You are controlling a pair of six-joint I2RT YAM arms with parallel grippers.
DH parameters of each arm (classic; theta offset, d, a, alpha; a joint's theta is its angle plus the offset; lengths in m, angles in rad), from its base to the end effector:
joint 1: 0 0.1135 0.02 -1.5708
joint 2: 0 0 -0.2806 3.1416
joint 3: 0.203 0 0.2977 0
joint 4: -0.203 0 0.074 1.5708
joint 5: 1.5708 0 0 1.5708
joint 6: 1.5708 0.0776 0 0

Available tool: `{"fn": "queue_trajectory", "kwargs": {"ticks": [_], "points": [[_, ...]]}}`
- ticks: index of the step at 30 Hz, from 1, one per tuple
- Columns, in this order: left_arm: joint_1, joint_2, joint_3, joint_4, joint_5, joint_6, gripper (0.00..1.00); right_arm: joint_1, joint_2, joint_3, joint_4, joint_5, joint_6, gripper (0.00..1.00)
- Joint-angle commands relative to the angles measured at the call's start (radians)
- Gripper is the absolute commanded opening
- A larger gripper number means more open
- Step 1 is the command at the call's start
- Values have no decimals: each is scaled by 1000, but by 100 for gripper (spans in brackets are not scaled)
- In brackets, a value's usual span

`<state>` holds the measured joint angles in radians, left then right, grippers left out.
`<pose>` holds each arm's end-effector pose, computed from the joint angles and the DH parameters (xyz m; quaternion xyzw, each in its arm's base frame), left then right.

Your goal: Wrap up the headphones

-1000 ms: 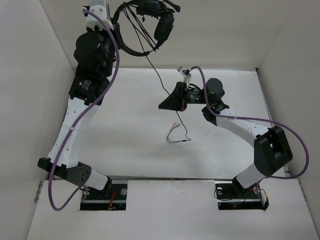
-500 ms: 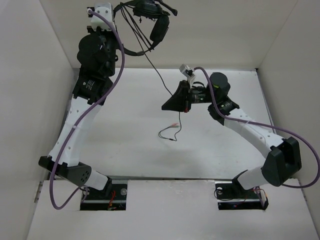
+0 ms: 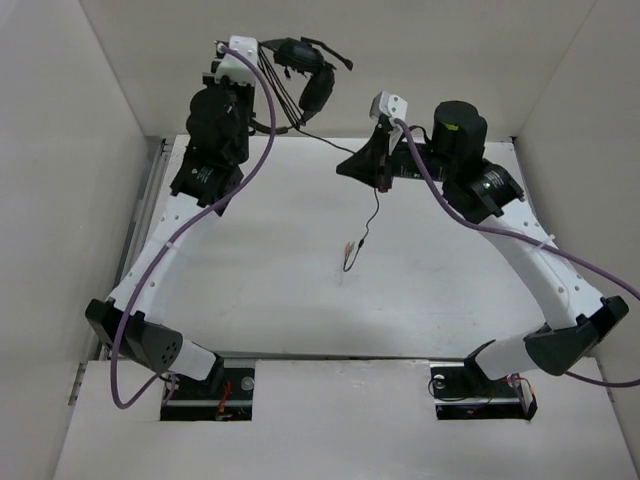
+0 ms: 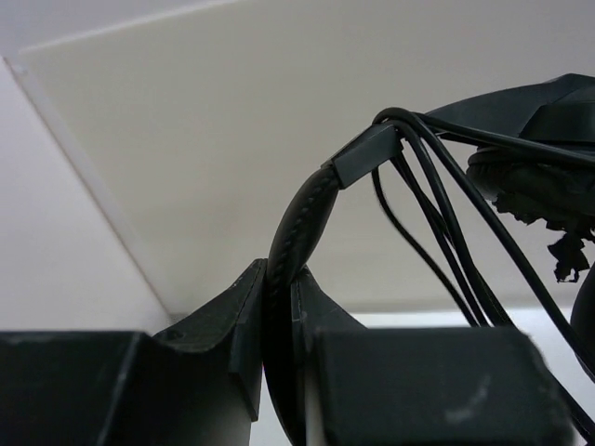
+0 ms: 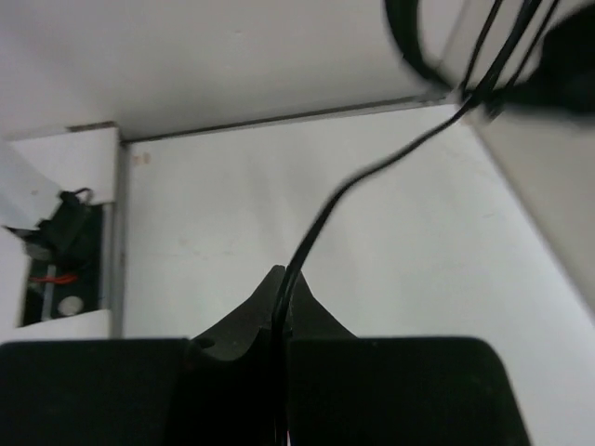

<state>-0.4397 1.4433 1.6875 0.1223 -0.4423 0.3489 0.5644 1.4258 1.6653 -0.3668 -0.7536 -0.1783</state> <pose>0.3646 -0.1348 0.5722 0.0454 0.5797 0.0876 0.8089 0.2910 0.2471 0.5021 -0.4798 0.5622 0.3889 0.5499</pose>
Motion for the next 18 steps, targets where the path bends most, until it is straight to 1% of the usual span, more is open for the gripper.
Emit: {"fn": "queue_trajectory", "kwargs": {"ticks": [1,7,12,18], "points": [[-30,-38,-80,103,-33,84,0,28,-8,134,-152,164,-206,0],[-101,-43,-213,37,5,136,0,38,25,278,-205,345,-369,0],[-179,-64,-279,-4,66,159,0,50,33,286,-195,528,-548,0],[-218,-50,-255,-84,134,165,0,76,33,255,-92,746,-780,0]]}}
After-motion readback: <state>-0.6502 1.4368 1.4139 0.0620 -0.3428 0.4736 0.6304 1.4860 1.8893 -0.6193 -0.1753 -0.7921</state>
